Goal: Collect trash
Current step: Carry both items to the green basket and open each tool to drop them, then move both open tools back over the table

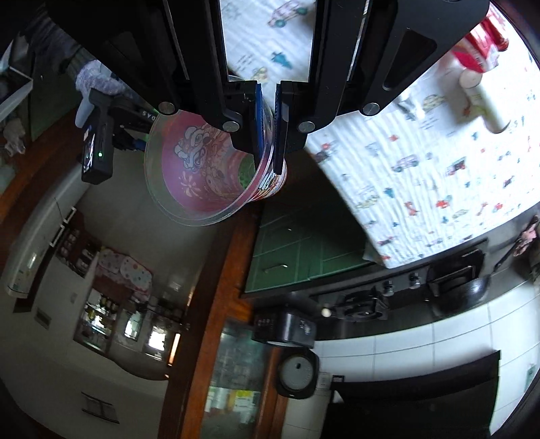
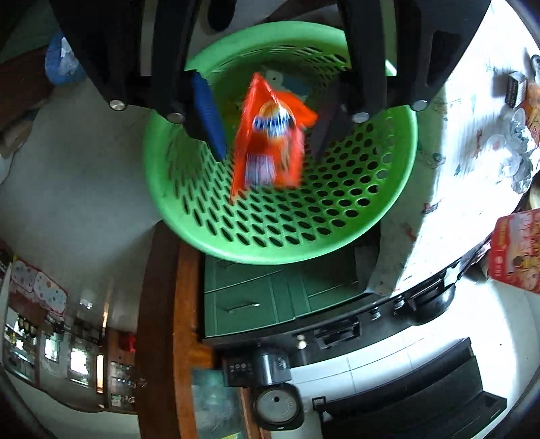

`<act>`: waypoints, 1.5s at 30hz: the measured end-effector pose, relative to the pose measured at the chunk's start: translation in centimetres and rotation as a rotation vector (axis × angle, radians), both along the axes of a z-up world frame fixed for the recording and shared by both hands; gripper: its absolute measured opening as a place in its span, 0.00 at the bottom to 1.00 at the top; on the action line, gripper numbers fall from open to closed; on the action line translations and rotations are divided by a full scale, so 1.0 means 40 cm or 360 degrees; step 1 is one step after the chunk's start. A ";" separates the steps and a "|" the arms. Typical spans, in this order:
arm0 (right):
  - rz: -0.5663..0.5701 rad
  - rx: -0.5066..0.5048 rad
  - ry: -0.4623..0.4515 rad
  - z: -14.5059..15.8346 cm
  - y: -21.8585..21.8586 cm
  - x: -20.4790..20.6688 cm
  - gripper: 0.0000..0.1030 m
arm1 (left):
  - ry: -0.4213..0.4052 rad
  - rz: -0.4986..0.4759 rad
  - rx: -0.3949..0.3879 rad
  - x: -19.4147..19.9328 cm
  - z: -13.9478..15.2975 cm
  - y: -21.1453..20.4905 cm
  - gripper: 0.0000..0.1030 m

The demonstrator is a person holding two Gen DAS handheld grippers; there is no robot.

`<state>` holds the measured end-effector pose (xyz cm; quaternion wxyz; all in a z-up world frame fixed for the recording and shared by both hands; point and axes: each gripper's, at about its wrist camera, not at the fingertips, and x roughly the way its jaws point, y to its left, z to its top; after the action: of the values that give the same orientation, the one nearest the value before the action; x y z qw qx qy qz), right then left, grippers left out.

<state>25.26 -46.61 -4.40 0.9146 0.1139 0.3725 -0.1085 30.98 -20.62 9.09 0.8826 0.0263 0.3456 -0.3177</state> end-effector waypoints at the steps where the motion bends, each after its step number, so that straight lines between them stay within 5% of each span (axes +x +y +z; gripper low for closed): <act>1: -0.0008 -0.0006 -0.0007 0.002 -0.004 -0.006 0.52 | 0.0010 -0.0016 0.0006 0.006 -0.010 -0.023 0.04; 8: -0.0043 -0.0029 -0.0096 0.030 -0.024 -0.069 0.72 | 0.0111 -0.0119 0.0031 0.045 -0.080 -0.165 0.04; 18: -0.0058 0.0013 -0.0183 0.053 -0.029 -0.153 0.76 | 0.0226 -0.0181 0.0128 0.074 -0.195 -0.291 0.06; 22: -0.0050 0.0013 -0.0197 0.056 -0.017 -0.170 0.78 | 0.0256 -0.0207 0.0134 0.067 -0.222 -0.301 0.12; 25: -0.0032 0.0017 -0.0201 0.061 0.002 -0.179 0.79 | 0.0249 -0.0202 0.0128 0.053 -0.224 -0.293 0.30; 28: -0.0003 0.0026 -0.0210 0.072 0.027 -0.189 0.80 | 0.0209 -0.0194 0.0101 0.032 -0.206 -0.268 0.38; 35: 0.0150 0.0040 -0.0249 0.110 0.125 -0.207 0.84 | 0.0111 -0.0121 0.0071 -0.038 -0.143 -0.148 0.41; 45: 0.0492 0.0087 -0.0284 0.159 0.340 -0.154 0.85 | 0.0068 0.0237 0.0048 -0.125 -0.087 0.148 0.50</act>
<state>19.09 -33.01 1.96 0.9464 0.0891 0.3059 0.0541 25.98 -14.71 5.61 0.8957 0.0070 0.3701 -0.2463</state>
